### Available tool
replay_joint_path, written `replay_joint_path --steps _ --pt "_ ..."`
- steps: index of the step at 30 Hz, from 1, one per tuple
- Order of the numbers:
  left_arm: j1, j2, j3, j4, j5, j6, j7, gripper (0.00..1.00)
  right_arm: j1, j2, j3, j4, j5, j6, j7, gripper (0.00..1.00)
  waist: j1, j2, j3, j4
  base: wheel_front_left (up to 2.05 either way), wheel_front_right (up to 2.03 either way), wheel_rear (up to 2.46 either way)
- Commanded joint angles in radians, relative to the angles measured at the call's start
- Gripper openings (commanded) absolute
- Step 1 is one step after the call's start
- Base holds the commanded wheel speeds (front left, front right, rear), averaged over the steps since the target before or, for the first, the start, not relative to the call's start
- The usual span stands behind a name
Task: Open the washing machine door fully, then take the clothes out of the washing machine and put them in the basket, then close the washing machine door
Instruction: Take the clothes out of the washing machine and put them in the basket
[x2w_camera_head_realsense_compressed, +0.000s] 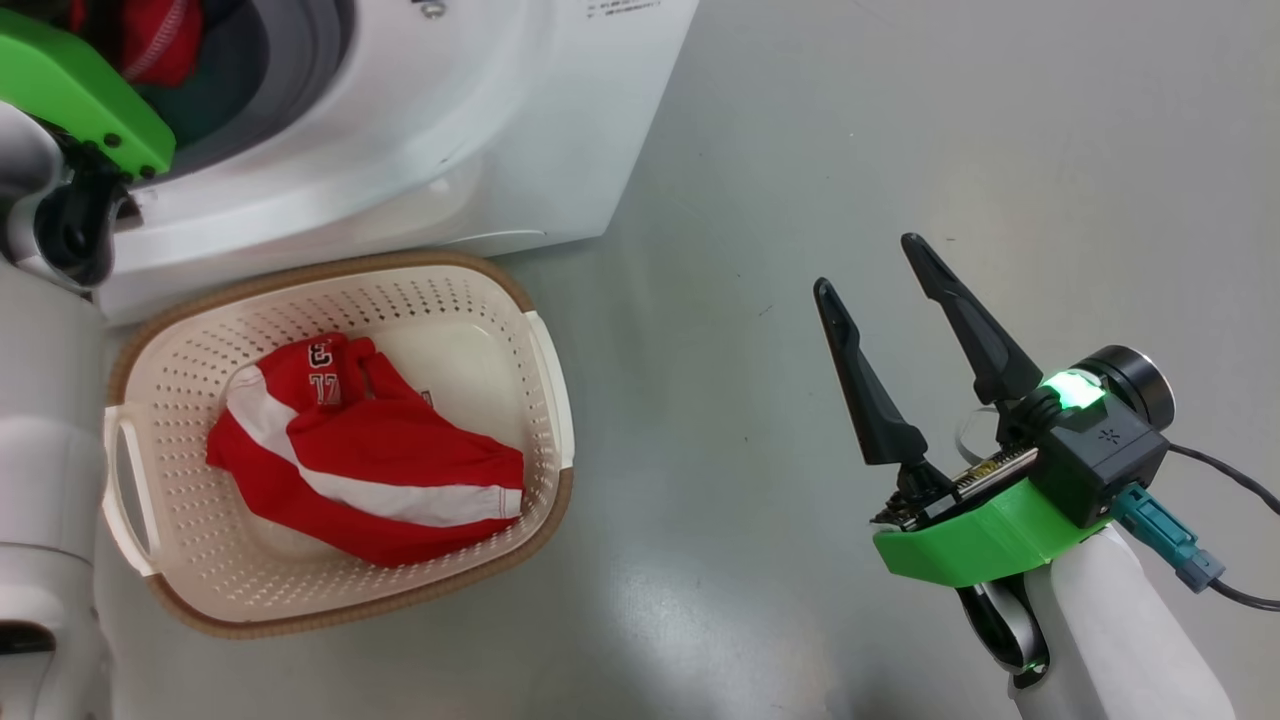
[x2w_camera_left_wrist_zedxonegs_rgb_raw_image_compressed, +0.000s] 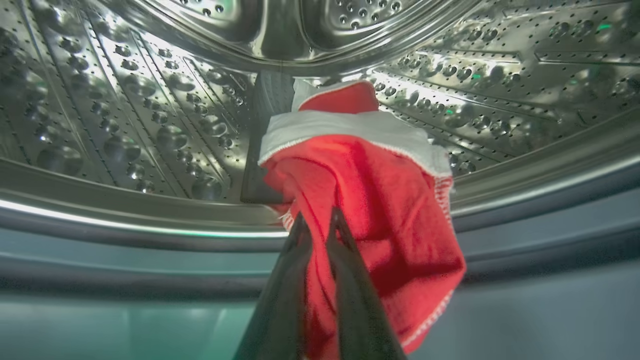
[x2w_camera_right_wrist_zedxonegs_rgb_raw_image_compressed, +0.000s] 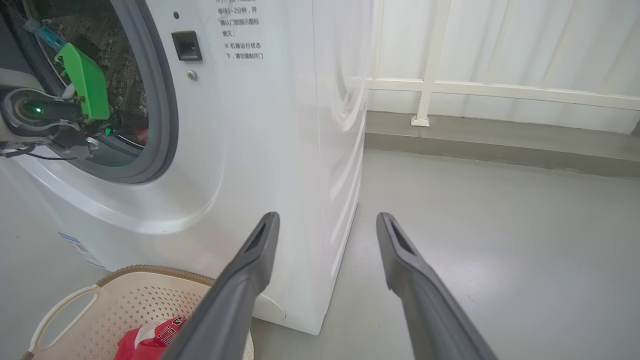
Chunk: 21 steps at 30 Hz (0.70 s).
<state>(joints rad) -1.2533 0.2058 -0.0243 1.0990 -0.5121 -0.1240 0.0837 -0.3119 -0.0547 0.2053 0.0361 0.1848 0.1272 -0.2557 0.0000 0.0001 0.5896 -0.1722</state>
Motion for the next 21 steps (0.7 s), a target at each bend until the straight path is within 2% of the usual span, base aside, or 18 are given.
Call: replay_joint_path --steps 1,13,21 --pt "0.011 0.054 0.007 -0.032 0.009 -0.005 -0.023 0.00 -0.009 0.004 0.014 -0.021 0.005 0.003 -0.006 1.00 0.0000 -0.0001 -0.003 0.004 0.00 0.00 0.00" --pt "0.061 0.067 -0.012 -0.079 0.046 0.003 -0.290 0.00 -0.005 0.004 0.004 -0.011 -0.002 0.003 -0.006 1.00 0.0000 -0.0001 -0.033 0.042 0.00 0.00 0.00" --pt "0.119 0.081 -0.021 -0.173 0.094 0.020 -0.343 0.00 -0.005 0.004 0.005 -0.008 -0.003 0.003 -0.006 1.00 0.0000 -0.0001 -0.050 0.059 0.00 0.00 0.00"
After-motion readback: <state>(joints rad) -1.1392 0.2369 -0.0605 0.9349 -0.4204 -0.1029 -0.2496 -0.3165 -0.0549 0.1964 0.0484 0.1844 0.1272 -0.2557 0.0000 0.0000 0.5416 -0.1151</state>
